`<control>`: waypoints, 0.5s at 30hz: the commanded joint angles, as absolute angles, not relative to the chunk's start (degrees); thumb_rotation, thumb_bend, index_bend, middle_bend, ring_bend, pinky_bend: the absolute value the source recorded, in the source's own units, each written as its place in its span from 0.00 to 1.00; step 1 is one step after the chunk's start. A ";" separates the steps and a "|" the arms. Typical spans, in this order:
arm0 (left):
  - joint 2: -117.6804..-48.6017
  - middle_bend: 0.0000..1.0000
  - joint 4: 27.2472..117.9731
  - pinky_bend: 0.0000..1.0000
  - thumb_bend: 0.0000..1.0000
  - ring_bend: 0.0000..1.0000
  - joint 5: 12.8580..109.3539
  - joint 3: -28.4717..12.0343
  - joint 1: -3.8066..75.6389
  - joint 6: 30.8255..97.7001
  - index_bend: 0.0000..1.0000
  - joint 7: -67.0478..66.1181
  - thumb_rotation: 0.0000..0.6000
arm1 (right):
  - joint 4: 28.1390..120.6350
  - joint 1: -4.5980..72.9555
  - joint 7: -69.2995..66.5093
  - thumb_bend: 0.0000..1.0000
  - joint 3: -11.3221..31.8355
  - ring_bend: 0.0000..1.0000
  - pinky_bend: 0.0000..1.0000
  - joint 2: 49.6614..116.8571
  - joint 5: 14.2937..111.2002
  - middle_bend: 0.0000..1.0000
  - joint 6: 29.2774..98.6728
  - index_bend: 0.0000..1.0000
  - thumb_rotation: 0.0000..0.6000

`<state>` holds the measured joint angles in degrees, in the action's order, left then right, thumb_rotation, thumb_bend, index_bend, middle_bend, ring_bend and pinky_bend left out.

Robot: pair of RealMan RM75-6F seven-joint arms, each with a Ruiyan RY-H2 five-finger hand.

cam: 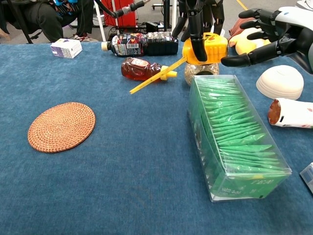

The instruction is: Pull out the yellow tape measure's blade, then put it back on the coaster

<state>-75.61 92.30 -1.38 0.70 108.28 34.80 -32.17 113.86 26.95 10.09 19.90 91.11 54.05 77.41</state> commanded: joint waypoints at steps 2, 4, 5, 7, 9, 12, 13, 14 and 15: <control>-76.10 0.51 92.00 0.53 0.33 0.53 -1.42 0.75 108.56 34.96 0.59 -32.08 0.98 | 113.74 27.09 10.30 0.20 20.06 0.07 0.21 91.25 53.67 0.05 77.42 0.00 0.96; -76.45 0.51 91.67 0.53 0.33 0.53 -1.63 0.86 108.76 35.22 0.59 -32.08 0.98 | 113.81 27.11 10.26 0.20 20.18 0.07 0.21 91.30 53.55 0.05 77.47 0.00 0.96; -76.56 0.51 91.57 0.53 0.33 0.53 -1.72 0.86 108.82 35.24 0.59 -32.05 0.98 | 113.82 27.14 10.30 0.20 20.20 0.07 0.21 91.29 53.54 0.05 77.45 0.00 0.96; -76.67 0.51 91.46 0.53 0.34 0.53 -1.96 0.86 108.93 35.11 0.59 -31.94 0.97 | 113.75 27.22 10.40 0.20 20.26 0.07 0.21 91.39 53.46 0.05 77.49 0.00 0.96; -76.75 0.51 91.43 0.53 0.34 0.53 -2.02 0.91 109.06 35.03 0.59 -31.95 0.98 | 113.74 27.33 10.44 0.20 20.33 0.07 0.21 91.49 53.30 0.05 77.40 0.00 0.96; -76.88 0.51 91.44 0.54 0.33 0.53 -2.18 0.89 109.22 35.08 0.59 -31.87 0.98 | 113.66 27.50 10.55 0.20 20.46 0.07 0.21 91.65 53.02 0.05 77.32 0.00 0.96; -76.86 0.51 91.46 0.54 0.33 0.53 -2.24 0.89 109.25 34.96 0.59 -31.81 0.98 | 113.55 27.52 10.66 0.21 20.45 0.07 0.21 91.68 53.02 0.05 77.38 0.00 0.96; -76.84 0.51 91.45 0.54 0.33 0.53 -2.22 0.92 109.29 34.90 0.59 -31.78 0.97 | 113.52 27.56 10.72 0.20 20.45 0.07 0.21 91.73 52.97 0.05 77.40 0.00 0.96; -76.90 0.51 91.36 0.54 0.33 0.53 -2.16 0.91 109.30 35.03 0.59 -31.74 0.98 | 113.56 27.56 10.65 0.20 20.51 0.07 0.21 91.76 52.85 0.05 77.38 0.00 0.96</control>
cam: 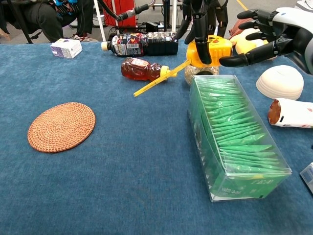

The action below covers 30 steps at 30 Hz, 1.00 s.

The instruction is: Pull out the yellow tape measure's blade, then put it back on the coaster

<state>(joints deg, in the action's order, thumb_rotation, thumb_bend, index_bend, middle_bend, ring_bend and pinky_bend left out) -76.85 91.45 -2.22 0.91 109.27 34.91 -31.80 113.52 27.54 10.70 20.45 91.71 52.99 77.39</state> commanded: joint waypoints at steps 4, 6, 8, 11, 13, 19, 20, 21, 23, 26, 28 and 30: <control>-76.96 0.51 91.32 0.54 0.33 0.53 -2.32 0.88 109.30 34.61 0.59 -31.45 0.97 | 113.38 27.55 10.63 0.20 20.62 0.07 0.21 91.83 52.74 0.05 77.55 0.00 0.97; -76.83 0.51 91.38 0.54 0.33 0.53 -2.29 0.97 109.36 34.20 0.59 -31.43 0.98 | 113.28 27.51 10.51 0.21 20.71 0.07 0.21 91.84 52.58 0.05 77.58 0.00 0.97; -76.76 0.51 91.38 0.54 0.33 0.53 -2.16 1.12 109.43 34.04 0.59 -31.49 0.98 | 113.19 27.54 10.49 0.21 20.77 0.07 0.21 91.84 52.40 0.05 77.50 0.00 0.96; -76.61 0.51 91.47 0.54 0.33 0.53 -2.19 1.39 109.55 33.85 0.59 -31.42 0.98 | 113.13 27.61 10.43 0.25 20.78 0.08 0.21 91.85 52.38 0.05 77.36 0.00 0.96; -76.45 0.51 91.57 0.54 0.33 0.53 -2.19 1.55 109.65 33.72 0.59 -31.39 0.97 | 113.08 27.60 10.22 0.28 20.87 0.08 0.21 91.91 52.35 0.06 77.36 0.00 0.97; -76.00 0.51 91.81 0.54 0.33 0.53 -2.15 2.42 109.78 33.02 0.59 -31.09 0.97 | 112.73 27.43 9.80 0.35 20.87 0.08 0.21 91.88 52.40 0.06 77.45 0.00 0.96; -75.95 0.51 91.81 0.54 0.33 0.53 -2.13 2.52 109.79 32.88 0.59 -30.99 0.98 | 112.66 27.41 9.75 0.36 20.86 0.09 0.21 91.88 52.45 0.06 77.47 0.00 0.97; -75.91 0.51 91.79 0.54 0.33 0.53 -2.08 2.61 109.80 32.76 0.59 -30.89 0.98 | 112.60 27.40 9.71 0.37 20.87 0.09 0.21 91.88 52.49 0.07 77.47 0.00 0.97; -75.85 0.51 91.75 0.54 0.33 0.53 -1.93 2.83 109.80 32.57 0.59 -30.70 0.98 | 112.52 27.39 9.65 0.38 20.90 0.09 0.21 91.89 52.57 0.07 77.53 0.00 0.97; -75.75 0.51 91.73 0.54 0.33 0.53 -1.66 3.29 109.75 32.43 0.59 -30.40 0.97 | 112.39 27.31 9.54 0.40 20.86 0.09 0.21 91.91 52.70 0.07 77.63 0.00 0.96; -75.64 0.51 91.71 0.54 0.33 0.53 -1.39 3.59 109.72 32.38 0.59 -30.22 0.97 | 112.31 27.27 9.46 0.41 20.87 0.09 0.21 91.91 52.71 0.08 77.64 0.00 0.97; -75.53 0.51 91.75 0.54 0.33 0.53 -1.32 3.82 109.62 32.30 0.59 -29.92 0.98 | 112.28 27.25 9.45 0.43 20.90 0.10 0.21 91.87 52.71 0.08 77.66 0.00 0.97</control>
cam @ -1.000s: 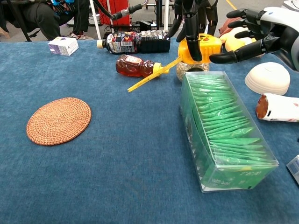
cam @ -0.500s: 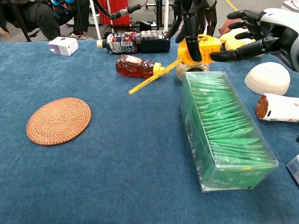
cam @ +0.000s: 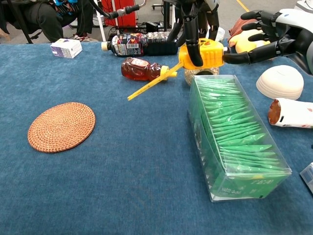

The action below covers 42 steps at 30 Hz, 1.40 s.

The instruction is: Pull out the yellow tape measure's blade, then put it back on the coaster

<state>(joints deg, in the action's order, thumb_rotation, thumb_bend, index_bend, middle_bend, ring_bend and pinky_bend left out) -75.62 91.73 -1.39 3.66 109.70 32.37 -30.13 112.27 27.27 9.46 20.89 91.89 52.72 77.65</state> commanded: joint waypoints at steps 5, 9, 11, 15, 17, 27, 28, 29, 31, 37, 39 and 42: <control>-75.34 0.51 91.74 0.54 0.33 0.53 -0.72 4.32 109.32 32.17 0.59 -29.18 0.98 | 112.18 27.21 9.39 0.46 20.92 0.10 0.21 91.94 52.82 0.09 77.76 0.01 0.96; -75.19 0.51 91.68 0.54 0.33 0.53 -0.30 4.70 109.15 32.01 0.59 -28.70 0.98 | 112.00 27.14 9.31 0.49 20.91 0.11 0.21 92.02 52.91 0.09 77.87 0.03 0.96; -75.14 0.51 91.63 0.54 0.33 0.53 -0.08 4.86 109.09 31.98 0.59 -28.50 0.98 | 111.98 27.10 9.28 0.50 20.93 0.11 0.21 92.00 52.94 0.09 77.92 0.04 0.96; -75.19 0.51 91.42 0.54 0.33 0.53 0.36 5.16 108.92 32.07 0.60 -28.18 0.98 | 111.95 26.97 9.13 0.51 21.01 0.12 0.21 91.92 53.04 0.10 78.06 0.08 0.96; -75.21 0.51 91.36 0.54 0.33 0.53 0.51 5.33 108.84 32.09 0.60 -28.01 0.98 | 111.88 26.92 9.15 0.52 20.94 0.12 0.21 91.92 53.17 0.11 78.12 0.10 0.96; -75.32 0.51 90.81 0.54 0.33 0.53 0.92 5.59 108.74 32.12 0.60 -27.20 0.98 | 111.53 26.84 9.15 0.52 20.81 0.15 0.22 92.02 53.67 0.15 78.23 0.24 0.96; -75.35 0.51 90.73 0.54 0.33 0.53 0.92 5.57 108.80 32.08 0.60 -27.13 0.98 | 111.49 26.83 9.16 0.52 20.80 0.15 0.22 92.04 53.67 0.15 78.21 0.26 0.96; -75.38 0.51 90.70 0.54 0.33 0.53 0.93 5.62 108.86 32.06 0.60 -27.13 0.98 | 111.46 26.83 9.13 0.53 20.81 0.15 0.22 92.06 53.68 0.15 78.21 0.29 0.97; -75.46 0.51 90.64 0.54 0.33 0.53 0.88 5.74 109.01 31.97 0.59 -27.13 0.98 | 111.36 26.80 9.02 0.53 20.88 0.16 0.22 92.11 53.70 0.16 78.23 0.34 0.97; -75.59 0.51 90.49 0.54 0.33 0.53 0.80 5.98 109.25 31.87 0.59 -26.95 0.97 | 111.26 26.70 8.84 0.54 21.01 0.17 0.23 92.02 53.50 0.19 78.11 0.40 0.97; -75.68 0.51 90.37 0.54 0.33 0.53 0.80 6.05 109.32 31.82 0.59 -26.87 0.98 | 111.21 26.67 8.74 0.55 21.13 0.18 0.24 91.97 53.38 0.20 78.06 0.42 0.97; -75.77 0.51 90.25 0.54 0.33 0.53 0.78 6.21 109.39 31.71 0.60 -26.79 0.98 | 111.21 26.60 8.66 0.56 21.25 0.19 0.24 91.91 53.24 0.22 78.10 0.46 0.97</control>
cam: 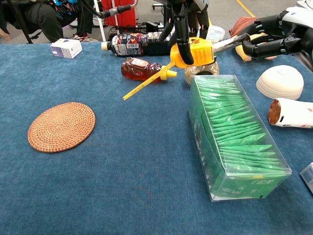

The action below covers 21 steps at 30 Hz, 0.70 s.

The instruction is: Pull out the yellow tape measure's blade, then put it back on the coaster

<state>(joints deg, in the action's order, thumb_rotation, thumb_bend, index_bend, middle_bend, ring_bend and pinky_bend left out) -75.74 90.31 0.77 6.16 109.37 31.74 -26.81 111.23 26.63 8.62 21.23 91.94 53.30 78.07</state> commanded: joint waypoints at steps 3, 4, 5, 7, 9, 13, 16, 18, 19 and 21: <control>-75.87 0.51 90.09 0.54 0.33 0.53 0.78 6.36 109.47 31.63 0.59 -26.68 0.98 | 111.15 26.57 8.68 0.57 21.38 0.20 0.25 91.89 53.15 0.24 78.19 0.49 0.97; -75.90 0.51 90.04 0.54 0.33 0.53 0.79 6.41 109.49 31.61 0.59 -26.63 0.98 | 111.16 26.56 8.66 0.57 21.44 0.20 0.25 91.89 53.05 0.25 78.20 0.50 0.97; -75.94 0.51 90.00 0.54 0.33 0.53 0.79 6.42 109.50 31.59 0.59 -26.57 0.98 | 111.17 26.56 8.70 0.57 21.47 0.20 0.25 91.86 52.95 0.26 78.17 0.51 0.97; -75.94 0.51 90.01 0.54 0.33 0.53 0.83 6.45 109.52 31.50 0.59 -26.45 0.98 | 111.17 26.55 8.73 0.58 21.55 0.21 0.26 91.80 52.80 0.26 78.15 0.51 0.97; -75.95 0.51 89.99 0.54 0.33 0.53 0.92 6.50 109.53 31.54 0.59 -26.40 0.98 | 111.22 26.55 8.70 0.58 21.59 0.21 0.26 91.76 52.72 0.27 78.08 0.52 0.98; -76.01 0.51 89.89 0.54 0.33 0.53 1.07 6.75 109.47 31.49 0.59 -26.26 0.97 | 111.27 26.50 8.73 0.58 21.59 0.22 0.26 91.71 52.78 0.27 78.18 0.52 0.98; -76.04 0.51 89.92 0.54 0.33 0.53 1.38 6.97 109.42 31.78 0.59 -26.31 0.97 | 111.32 26.44 8.74 0.58 21.56 0.22 0.26 91.59 52.73 0.27 78.15 0.53 0.98; -75.92 0.51 90.08 0.54 0.33 0.53 1.55 7.01 109.27 31.92 0.59 -26.19 0.98 | 111.37 26.36 8.61 0.58 21.60 0.22 0.26 91.53 52.76 0.27 78.21 0.53 0.98; -75.86 0.51 90.14 0.54 0.33 0.53 1.63 7.04 109.22 31.95 0.59 -26.17 0.98 | 111.35 26.36 8.62 0.58 21.62 0.22 0.26 91.49 52.77 0.27 78.21 0.53 0.98; -75.66 0.51 90.31 0.54 0.33 0.53 1.99 7.15 109.02 32.19 0.59 -26.13 0.98 | 111.42 26.28 8.48 0.58 21.72 0.22 0.26 91.40 52.79 0.27 78.30 0.53 0.98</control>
